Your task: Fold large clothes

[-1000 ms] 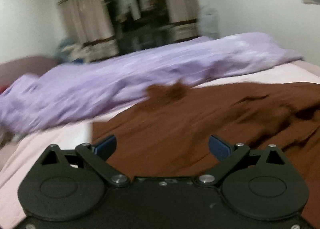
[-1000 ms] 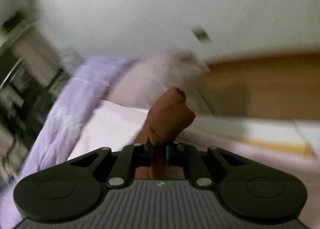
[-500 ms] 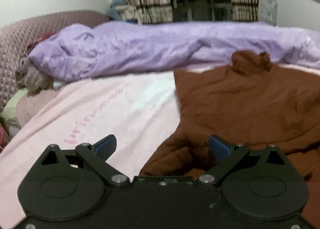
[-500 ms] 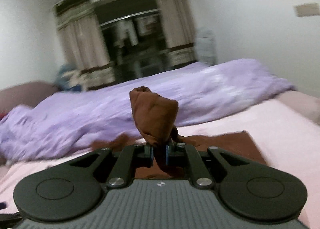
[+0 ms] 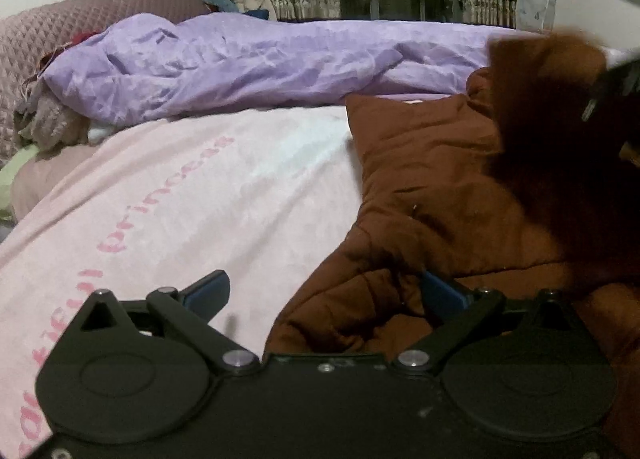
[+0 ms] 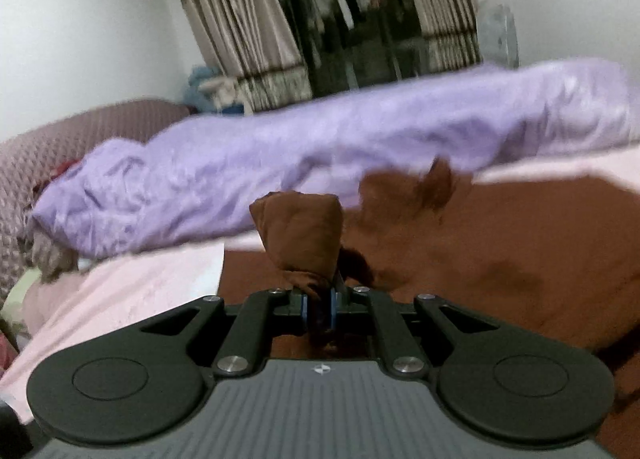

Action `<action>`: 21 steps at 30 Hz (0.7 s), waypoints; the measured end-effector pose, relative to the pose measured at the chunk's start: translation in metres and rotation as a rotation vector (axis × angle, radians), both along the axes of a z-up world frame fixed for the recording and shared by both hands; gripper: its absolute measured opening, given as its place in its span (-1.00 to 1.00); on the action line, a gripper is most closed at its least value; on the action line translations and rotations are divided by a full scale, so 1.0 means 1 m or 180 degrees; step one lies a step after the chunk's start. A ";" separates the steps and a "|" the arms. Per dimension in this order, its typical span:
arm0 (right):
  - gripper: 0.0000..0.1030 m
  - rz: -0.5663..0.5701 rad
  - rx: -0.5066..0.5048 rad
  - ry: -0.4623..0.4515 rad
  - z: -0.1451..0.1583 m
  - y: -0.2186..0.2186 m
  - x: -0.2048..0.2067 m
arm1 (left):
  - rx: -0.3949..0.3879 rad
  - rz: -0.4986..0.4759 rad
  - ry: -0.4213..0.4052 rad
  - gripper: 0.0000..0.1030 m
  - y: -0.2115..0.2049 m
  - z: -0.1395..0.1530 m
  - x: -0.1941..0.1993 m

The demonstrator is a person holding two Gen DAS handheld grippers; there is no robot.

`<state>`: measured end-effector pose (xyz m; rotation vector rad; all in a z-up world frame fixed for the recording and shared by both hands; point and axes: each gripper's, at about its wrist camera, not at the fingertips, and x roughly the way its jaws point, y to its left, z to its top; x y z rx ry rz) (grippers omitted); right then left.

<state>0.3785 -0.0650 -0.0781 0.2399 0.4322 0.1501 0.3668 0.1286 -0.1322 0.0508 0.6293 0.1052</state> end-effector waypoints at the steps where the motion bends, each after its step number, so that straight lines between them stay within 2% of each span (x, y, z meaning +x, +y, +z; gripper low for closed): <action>1: -0.80 0.0029 0.0003 0.0073 -0.007 0.003 -0.003 | 0.0010 -0.0001 0.0010 1.00 -0.001 -0.001 0.001; 3: -0.80 0.0080 -0.0066 0.0203 -0.023 0.011 -0.005 | 0.0047 -0.0009 0.0014 1.00 -0.003 -0.002 0.000; 6: -0.79 0.0096 -0.0105 0.0247 -0.026 0.011 -0.003 | 0.0082 -0.0007 0.0003 1.00 -0.004 -0.003 0.000; 10: -0.79 0.0097 0.0153 0.0044 -0.016 0.004 -0.015 | 0.0076 0.0003 -0.0005 1.00 -0.004 -0.003 0.001; 12: -0.79 0.0084 0.0118 0.0009 -0.018 0.011 -0.014 | 0.0087 0.0008 -0.0004 1.00 -0.005 -0.004 0.001; 15: -0.76 0.0101 0.0017 0.0234 -0.033 0.023 -0.002 | 0.0131 0.0011 -0.0002 1.00 -0.008 -0.005 0.001; 18: -0.62 0.0140 -0.0179 0.0476 -0.043 0.031 0.007 | 0.0172 0.0013 -0.0008 1.00 -0.010 -0.006 0.001; 21: -0.44 0.0217 -0.0197 0.0437 -0.038 0.032 0.001 | 0.0153 0.0016 -0.0011 1.00 -0.009 -0.005 0.000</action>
